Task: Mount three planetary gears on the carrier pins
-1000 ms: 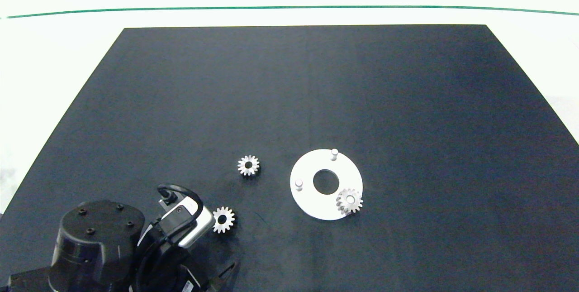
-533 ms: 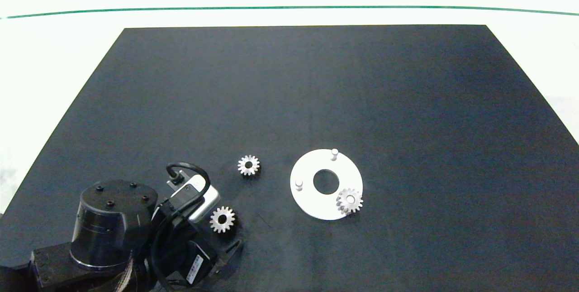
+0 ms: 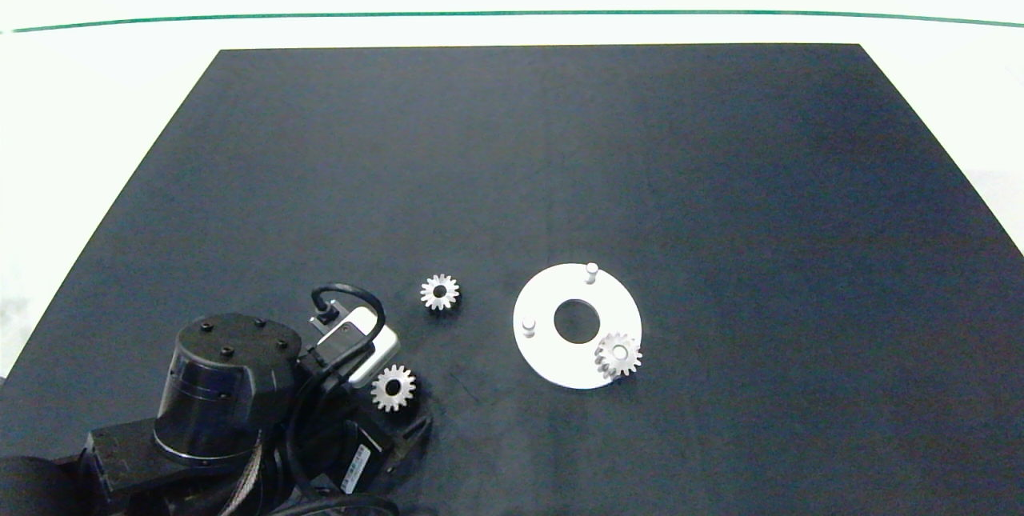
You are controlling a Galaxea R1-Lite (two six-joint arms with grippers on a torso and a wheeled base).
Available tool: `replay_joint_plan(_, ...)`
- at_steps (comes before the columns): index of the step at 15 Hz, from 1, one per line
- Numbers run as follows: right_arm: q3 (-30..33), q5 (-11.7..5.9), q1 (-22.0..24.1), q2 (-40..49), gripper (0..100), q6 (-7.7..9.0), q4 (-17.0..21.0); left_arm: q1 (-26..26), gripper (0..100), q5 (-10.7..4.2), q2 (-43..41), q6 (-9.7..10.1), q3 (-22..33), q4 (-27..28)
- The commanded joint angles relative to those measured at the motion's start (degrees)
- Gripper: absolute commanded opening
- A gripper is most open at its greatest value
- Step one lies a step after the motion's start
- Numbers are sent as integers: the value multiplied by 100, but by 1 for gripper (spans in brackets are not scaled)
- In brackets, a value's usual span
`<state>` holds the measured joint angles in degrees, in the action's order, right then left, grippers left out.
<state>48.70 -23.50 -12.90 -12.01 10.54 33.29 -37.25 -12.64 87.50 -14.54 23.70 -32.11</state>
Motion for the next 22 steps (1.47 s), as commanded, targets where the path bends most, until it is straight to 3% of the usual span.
replay_joint_plan(1,-10,-14,-11,-56,100,9,19,8,85,-10,-32,-5,91,12)
replay_joint_plan(22,52,-14,-11,-144,100,18,11,8,43,-1,-76,162,47,12)
